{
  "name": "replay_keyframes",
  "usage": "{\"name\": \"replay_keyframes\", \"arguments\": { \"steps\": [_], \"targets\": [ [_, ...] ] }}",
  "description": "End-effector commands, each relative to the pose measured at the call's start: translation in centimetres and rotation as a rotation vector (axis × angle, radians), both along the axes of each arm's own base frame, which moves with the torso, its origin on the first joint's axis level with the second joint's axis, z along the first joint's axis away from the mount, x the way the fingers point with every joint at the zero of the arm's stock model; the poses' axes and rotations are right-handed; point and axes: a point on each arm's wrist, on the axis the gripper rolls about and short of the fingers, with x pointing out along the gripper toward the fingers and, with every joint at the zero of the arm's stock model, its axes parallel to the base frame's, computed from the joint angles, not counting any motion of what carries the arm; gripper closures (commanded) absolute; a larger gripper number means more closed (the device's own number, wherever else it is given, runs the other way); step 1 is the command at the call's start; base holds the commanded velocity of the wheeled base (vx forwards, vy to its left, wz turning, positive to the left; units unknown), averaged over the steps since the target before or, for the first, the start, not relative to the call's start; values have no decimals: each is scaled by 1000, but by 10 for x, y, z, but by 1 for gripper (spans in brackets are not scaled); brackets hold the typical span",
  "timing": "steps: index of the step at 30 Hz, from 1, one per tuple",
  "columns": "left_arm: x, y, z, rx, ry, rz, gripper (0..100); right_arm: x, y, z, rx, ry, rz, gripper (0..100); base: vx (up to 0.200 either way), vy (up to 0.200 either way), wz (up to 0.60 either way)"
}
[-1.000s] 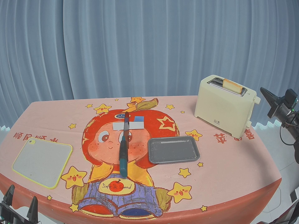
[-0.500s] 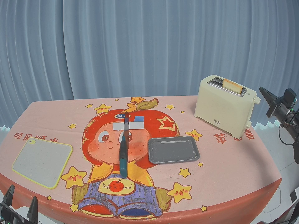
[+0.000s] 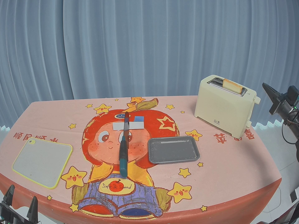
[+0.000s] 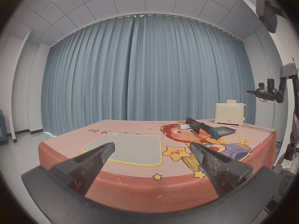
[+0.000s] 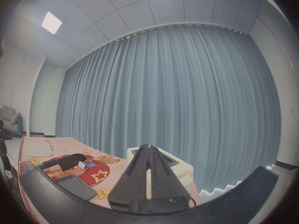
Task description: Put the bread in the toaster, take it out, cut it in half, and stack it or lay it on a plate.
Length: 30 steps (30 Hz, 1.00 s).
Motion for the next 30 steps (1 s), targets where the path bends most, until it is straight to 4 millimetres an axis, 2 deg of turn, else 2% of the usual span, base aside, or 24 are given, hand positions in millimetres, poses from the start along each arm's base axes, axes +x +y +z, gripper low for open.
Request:
{"name": "replay_keyframes", "arguments": {
  "steps": [1,13,21,27,30],
  "targets": [
    [0,0,-5,0,1,1,0,0,0,-1,0,0,-1,100,0,0,0],
    [0,0,-5,0,1,1,0,0,0,-2,-2,2,0,100,0,0,0],
    [0,0,-5,0,1,1,0,1,-9,-4,-1,12,-24,100,0,0,0],
    [0,0,-5,0,1,1,0,13,-12,-25,5,88,-32,100,0,0,0],
    [0,0,-5,0,1,1,0,15,-12,-29,6,104,-34,100,0,0,0]
  ]
}}
